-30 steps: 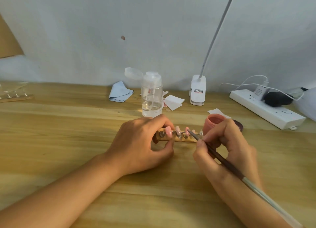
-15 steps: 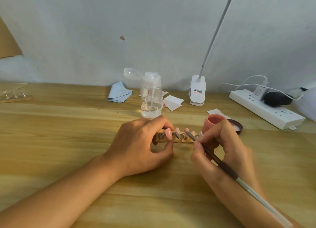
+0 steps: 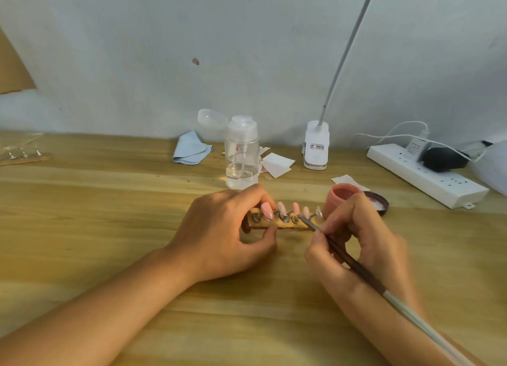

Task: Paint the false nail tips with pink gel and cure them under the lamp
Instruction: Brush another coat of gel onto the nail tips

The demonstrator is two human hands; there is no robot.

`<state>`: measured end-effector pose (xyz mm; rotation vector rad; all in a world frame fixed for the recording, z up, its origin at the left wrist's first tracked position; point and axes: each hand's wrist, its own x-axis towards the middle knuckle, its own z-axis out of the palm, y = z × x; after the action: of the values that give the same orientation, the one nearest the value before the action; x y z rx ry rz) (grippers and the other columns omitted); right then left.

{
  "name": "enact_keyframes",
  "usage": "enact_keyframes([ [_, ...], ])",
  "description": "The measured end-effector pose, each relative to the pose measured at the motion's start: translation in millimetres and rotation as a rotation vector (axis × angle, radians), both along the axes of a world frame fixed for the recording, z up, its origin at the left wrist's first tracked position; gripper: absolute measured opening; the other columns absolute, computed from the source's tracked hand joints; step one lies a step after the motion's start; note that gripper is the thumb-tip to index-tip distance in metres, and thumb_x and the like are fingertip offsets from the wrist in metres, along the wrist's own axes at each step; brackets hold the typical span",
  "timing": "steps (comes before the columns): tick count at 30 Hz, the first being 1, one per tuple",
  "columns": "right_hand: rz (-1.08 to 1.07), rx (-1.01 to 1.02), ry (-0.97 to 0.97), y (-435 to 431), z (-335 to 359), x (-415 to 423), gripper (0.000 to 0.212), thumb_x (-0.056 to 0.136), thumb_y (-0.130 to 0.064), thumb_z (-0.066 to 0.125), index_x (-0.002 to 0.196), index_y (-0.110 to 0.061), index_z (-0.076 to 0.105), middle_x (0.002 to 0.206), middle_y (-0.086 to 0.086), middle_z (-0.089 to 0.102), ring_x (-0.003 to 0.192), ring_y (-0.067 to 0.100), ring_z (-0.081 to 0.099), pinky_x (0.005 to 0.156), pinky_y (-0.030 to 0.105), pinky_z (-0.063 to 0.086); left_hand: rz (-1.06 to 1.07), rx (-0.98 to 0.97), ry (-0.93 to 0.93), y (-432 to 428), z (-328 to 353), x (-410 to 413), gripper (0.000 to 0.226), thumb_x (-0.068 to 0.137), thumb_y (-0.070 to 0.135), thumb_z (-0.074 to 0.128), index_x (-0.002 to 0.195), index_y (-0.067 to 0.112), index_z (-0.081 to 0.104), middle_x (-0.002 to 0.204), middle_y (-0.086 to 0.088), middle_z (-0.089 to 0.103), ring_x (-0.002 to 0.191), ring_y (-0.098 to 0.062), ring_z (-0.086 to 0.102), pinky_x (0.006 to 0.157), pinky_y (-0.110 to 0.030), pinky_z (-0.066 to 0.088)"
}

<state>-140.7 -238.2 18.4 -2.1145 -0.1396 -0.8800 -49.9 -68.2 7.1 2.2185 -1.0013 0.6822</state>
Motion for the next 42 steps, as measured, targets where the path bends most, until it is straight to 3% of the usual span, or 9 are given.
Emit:
enact_keyframes([
  [6, -0.019, 0.049, -0.009, 4, 0, -2, 0.019, 0.063, -0.014, 0.064, 0.068, -0.023, 0.048, 0.06, -0.008, 0.057, 0.072, 0.022, 0.057, 0.065, 0.026, 0.047, 0.001, -0.005, 0.012, 0, 0, -1, 0.019, 0.075, 0.042, 0.059, 0.09, 0.03, 0.062, 0.068, 0.018, 0.057, 0.061, -0.003, 0.052, 0.057, -0.027, 0.046],
  [11, -0.018, 0.058, -0.037, 3, -1, -1, 0.019, 0.068, -0.018, 0.065, 0.073, -0.026, 0.049, 0.076, -0.012, 0.062, 0.075, 0.02, 0.059, 0.067, 0.023, 0.046, -0.008, -0.011, -0.005, 0, 1, -1, 0.017, 0.076, 0.039, 0.061, 0.09, 0.03, 0.063, 0.067, 0.015, 0.058, 0.061, -0.004, 0.051, 0.056, -0.03, 0.048],
  [15, -0.023, 0.007, -0.002, 2, -4, 1, 0.032, 0.072, -0.012, 0.077, 0.074, -0.028, 0.05, 0.068, -0.006, 0.065, 0.074, 0.017, 0.061, 0.071, 0.024, 0.047, -0.023, -0.003, -0.033, 0, 1, -2, 0.015, 0.078, 0.035, 0.064, 0.091, 0.028, 0.063, 0.069, 0.012, 0.061, 0.062, -0.005, 0.053, 0.055, -0.032, 0.048],
  [18, -0.038, -0.016, -0.023, 2, -3, 2, 0.02, 0.069, -0.02, 0.069, 0.074, -0.028, 0.051, 0.068, -0.008, 0.063, 0.072, 0.015, 0.061, 0.068, 0.025, 0.047, -0.019, -0.003, -0.041, 0, 1, -3, 0.014, 0.079, 0.034, 0.064, 0.091, 0.027, 0.064, 0.068, 0.012, 0.061, 0.062, -0.005, 0.052, 0.055, -0.032, 0.047],
  [24, 0.025, 0.103, -0.183, -5, 1, 1, 0.013, 0.081, -0.026, 0.059, 0.087, -0.031, 0.049, 0.077, 0.002, 0.062, 0.079, 0.027, 0.063, 0.071, 0.049, 0.05, 0.011, -0.005, -0.032, 0, 1, -3, 0.014, 0.079, 0.036, 0.06, 0.09, 0.029, 0.063, 0.066, 0.011, 0.058, 0.06, -0.008, 0.051, 0.055, -0.032, 0.047],
  [29, -0.027, 0.167, -0.165, -26, 4, 14, 0.017, 0.089, -0.01, 0.07, 0.093, -0.024, 0.062, 0.08, -0.003, 0.068, 0.077, 0.011, 0.063, 0.075, 0.022, 0.05, 0.034, 0.014, -0.05, 1, 1, -2, 0.018, 0.074, 0.038, 0.061, 0.09, 0.03, 0.061, 0.067, 0.014, 0.057, 0.061, -0.005, 0.047, 0.054, -0.028, 0.044],
  [32, -0.025, 0.348, -0.042, -40, 1, 21, 0.014, 0.092, -0.005, 0.06, 0.091, -0.016, 0.068, 0.081, -0.01, 0.072, 0.077, 0.002, 0.065, 0.074, 0.011, 0.048, 0.044, 0.0, -0.052, 0, 1, -2, 0.017, 0.075, 0.038, 0.06, 0.09, 0.03, 0.062, 0.068, 0.016, 0.056, 0.061, -0.005, 0.045, 0.053, -0.026, 0.043],
  [38, -0.187, 0.516, 0.079, -53, -10, 33, 0.012, 0.091, -0.017, 0.056, 0.082, -0.024, 0.055, 0.072, 0.004, 0.06, 0.065, 0.01, 0.051, 0.055, 0.015, 0.04, 0.035, -0.008, -0.054, -1, 3, -3, 0.015, 0.077, 0.035, 0.059, 0.089, 0.028, 0.063, 0.067, 0.013, 0.058, 0.059, -0.006, 0.049, 0.053, -0.03, 0.045],
  [42, -0.188, 0.452, 0.116, -54, -15, 35, 0.012, 0.092, -0.021, 0.058, 0.081, -0.024, 0.055, 0.077, 0.009, 0.063, 0.067, 0.015, 0.055, 0.06, 0.022, 0.042, 0.026, 0.0, -0.057, -1, 2, -3, 0.015, 0.078, 0.035, 0.059, 0.09, 0.027, 0.063, 0.067, 0.013, 0.059, 0.059, -0.006, 0.05, 0.052, -0.03, 0.046],
])
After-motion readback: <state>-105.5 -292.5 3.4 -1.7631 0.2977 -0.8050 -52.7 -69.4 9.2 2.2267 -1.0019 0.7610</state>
